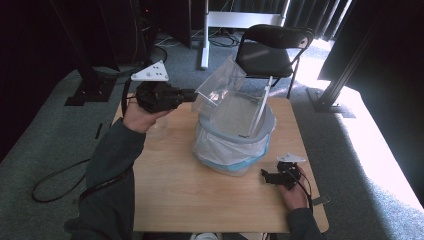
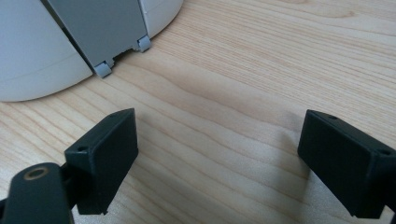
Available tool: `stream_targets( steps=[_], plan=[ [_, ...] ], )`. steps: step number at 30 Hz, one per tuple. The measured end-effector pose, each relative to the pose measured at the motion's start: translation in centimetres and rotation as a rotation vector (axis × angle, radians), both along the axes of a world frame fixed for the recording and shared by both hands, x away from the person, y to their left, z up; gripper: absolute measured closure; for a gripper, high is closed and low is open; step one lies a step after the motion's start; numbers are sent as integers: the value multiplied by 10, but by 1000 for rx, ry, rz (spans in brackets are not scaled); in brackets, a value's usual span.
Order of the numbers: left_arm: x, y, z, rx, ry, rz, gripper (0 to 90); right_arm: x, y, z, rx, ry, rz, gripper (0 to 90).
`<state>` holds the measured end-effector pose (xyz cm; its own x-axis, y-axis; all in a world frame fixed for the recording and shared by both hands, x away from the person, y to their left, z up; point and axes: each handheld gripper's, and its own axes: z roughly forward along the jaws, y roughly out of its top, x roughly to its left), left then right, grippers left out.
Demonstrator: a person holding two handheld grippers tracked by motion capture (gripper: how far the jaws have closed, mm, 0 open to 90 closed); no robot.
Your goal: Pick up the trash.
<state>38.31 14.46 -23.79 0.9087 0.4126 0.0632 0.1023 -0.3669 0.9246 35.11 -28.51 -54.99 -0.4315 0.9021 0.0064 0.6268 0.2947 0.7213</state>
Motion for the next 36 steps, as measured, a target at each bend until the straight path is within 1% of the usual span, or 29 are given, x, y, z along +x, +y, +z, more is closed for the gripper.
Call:
stream_targets(
  steps=[3, 4, 5, 7, 10, 13, 18, 20, 22, 26, 29, 31, 34, 36],
  plan=[
    [-1, 0, 1, -11, -6, -13, 824, 0, 0, 0, 0, 0, 0, 113],
    [-1, 0, 2, -22, -7, -17, 810, 0, 0, 0, 0, 0, 0, 113],
    [0, 1, 2, -31, -4, -24, 770, 0, 0, 0, 0, 0, 0, 114],
    [0, 2, 1, -34, -2, -24, 730, 0, 0, 0, 0, 0, 0, 113],
    [1, 1, -1, -26, -1, -25, 690, 0, 0, 0, 0, 0, 0, 113],
    [1, 0, -3, -26, -3, -22, 672, 0, 0, 0, 0, 0, 0, 113],
    [2, 0, -3, -31, -4, -14, 667, 0, 0, 0, 0, 0, 0, 113],
    [2, 1, -3, -32, -4, -14, 650, 0, 0, 0, 0, 0, 0, 113],
    [0, -1, -4, -26, -6, -21, 647, 0, 0, 0, 0, 0, 0, 113],
    [-4, -8, -8, -9, -11, -54, 614, 0, 0, 0, 0, 0, 0, 113],
    [-4, -14, -12, 13, -4, -70, 604, 0, 0, 0, 0, 0, 0, 113],
    [-3, -18, -16, 26, -1, -73, 598, 0, 0, 0, 0, 0, 0, 113],
    [-2, -24, -21, 28, 7, -83, 586, 0, 0, 0, 0, 0, 0, 113],
    [-1, -27, -23, 43, 8, -84, 576, 0, 0, 0, 0, 0, 0, 113]
  ],
)
